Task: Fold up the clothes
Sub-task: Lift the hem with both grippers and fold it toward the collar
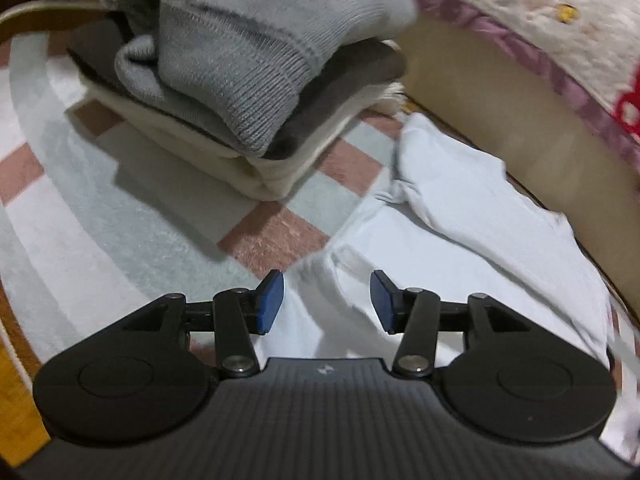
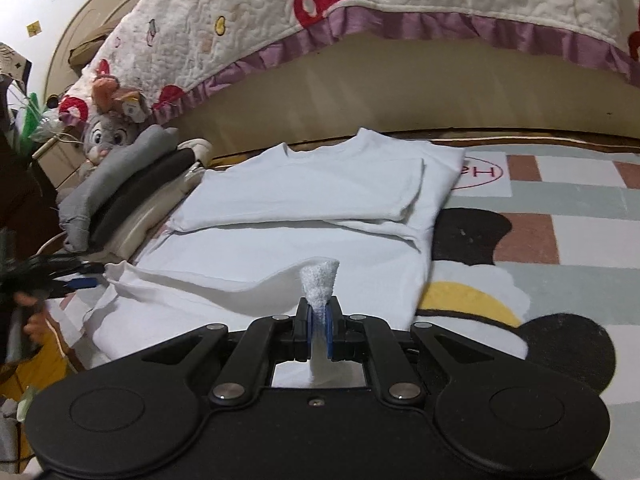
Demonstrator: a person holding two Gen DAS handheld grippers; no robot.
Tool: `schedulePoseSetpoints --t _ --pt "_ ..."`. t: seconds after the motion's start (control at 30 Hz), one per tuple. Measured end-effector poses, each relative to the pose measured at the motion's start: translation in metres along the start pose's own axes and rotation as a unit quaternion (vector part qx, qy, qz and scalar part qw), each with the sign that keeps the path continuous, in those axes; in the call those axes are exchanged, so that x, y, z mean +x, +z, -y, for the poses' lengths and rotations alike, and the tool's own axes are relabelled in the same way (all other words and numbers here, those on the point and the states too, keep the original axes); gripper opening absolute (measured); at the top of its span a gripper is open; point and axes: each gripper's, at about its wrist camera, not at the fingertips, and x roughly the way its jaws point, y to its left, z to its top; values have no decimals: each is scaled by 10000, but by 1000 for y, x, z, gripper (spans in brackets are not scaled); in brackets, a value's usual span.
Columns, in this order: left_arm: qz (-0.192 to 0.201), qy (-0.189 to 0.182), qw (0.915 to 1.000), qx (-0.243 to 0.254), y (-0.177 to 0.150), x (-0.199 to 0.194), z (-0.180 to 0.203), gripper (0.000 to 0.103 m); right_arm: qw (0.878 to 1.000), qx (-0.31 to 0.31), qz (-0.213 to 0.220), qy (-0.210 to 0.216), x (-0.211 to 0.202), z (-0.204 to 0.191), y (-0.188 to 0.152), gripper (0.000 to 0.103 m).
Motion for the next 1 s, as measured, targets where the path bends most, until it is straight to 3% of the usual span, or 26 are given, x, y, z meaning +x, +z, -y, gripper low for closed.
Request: schedulePoseSetpoints --t 0.03,0.1,0.13,0.17,0.2,0.4,0.63,0.83,1.0 --pt "-26 17 9999 -100 2 7 0 47 10000 -5 -18 45 1 -1 -1 9" --pt "-52 260 9993 254 -1 19 3 42 10000 -36 -23 86 1 -1 -3 10" --pt "-35 478 9975 511 -4 23 6 21 10000 -43 31 76 -1 -1 -3 9" --pt "86 722 9945 758 -10 22 6 8 9999 -49 84 67 -3 -2 -2 9" --pt "325 860 9920 870 -15 16 4 6 9999 -55 138 57 -5 -2 -2 9" --pt "1584 767 9761 1278 -29 -62 3 5 9984 -91 563 -64 -24 -5 1 9" --pt "2021 329 9659 1586 5 -112 28 5 9934 -63 1142 -99 -57 -11 9 9" --pt "1939 114 9431 2699 76 -88 82 5 9918 -59 1278 -6 -59 8 47 9" --pt "1952 227 9360 2922 148 -19 139 6 9922 -61 1241 -95 -17 51 111 9"
